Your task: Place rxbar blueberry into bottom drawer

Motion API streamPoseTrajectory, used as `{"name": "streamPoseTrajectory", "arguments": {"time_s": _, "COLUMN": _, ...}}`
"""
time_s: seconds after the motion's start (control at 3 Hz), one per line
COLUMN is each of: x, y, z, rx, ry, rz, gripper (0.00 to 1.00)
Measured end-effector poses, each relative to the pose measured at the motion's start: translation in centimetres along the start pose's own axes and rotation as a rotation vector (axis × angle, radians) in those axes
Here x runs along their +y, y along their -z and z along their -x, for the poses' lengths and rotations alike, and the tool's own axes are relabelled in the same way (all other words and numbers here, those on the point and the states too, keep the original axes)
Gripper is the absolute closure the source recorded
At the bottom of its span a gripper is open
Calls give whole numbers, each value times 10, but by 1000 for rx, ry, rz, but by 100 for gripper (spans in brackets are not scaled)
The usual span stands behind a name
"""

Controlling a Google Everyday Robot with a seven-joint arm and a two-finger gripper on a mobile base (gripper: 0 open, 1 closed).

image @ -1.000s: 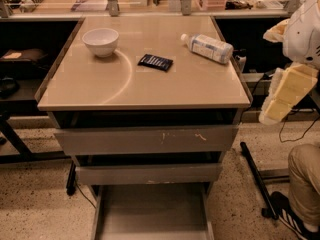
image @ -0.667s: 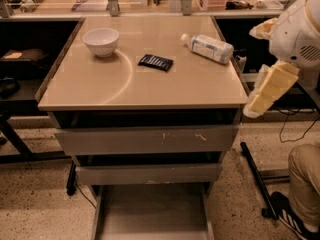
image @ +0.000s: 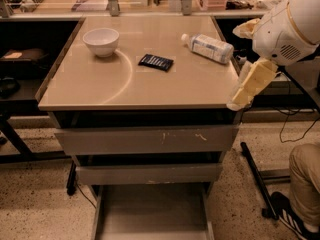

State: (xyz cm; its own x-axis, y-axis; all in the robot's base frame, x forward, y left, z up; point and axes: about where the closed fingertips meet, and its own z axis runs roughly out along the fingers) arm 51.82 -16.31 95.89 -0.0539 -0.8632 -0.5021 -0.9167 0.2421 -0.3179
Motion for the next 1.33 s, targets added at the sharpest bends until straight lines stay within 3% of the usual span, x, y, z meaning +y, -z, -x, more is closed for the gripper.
{"name": "streamPoseTrajectory", "arguments": {"time_s": 0.33, "x": -8, "y": -22, "z": 2, "rx": -28, "ry": -31, "rz": 6, "gripper": 0}}
{"name": "streamPoseTrajectory", "arguments": {"time_s": 1.0, "x": -50, "y": -103, "z": -14, "rx": -121, "ry": -205, "rz": -7, "gripper": 0}}
{"name": "streamPoseTrajectory", "arguments": {"time_s": 1.33, "x": -67, "y": -136, "z": -11, "rx": -161, "ry": -249, "rz": 16, "gripper": 0}}
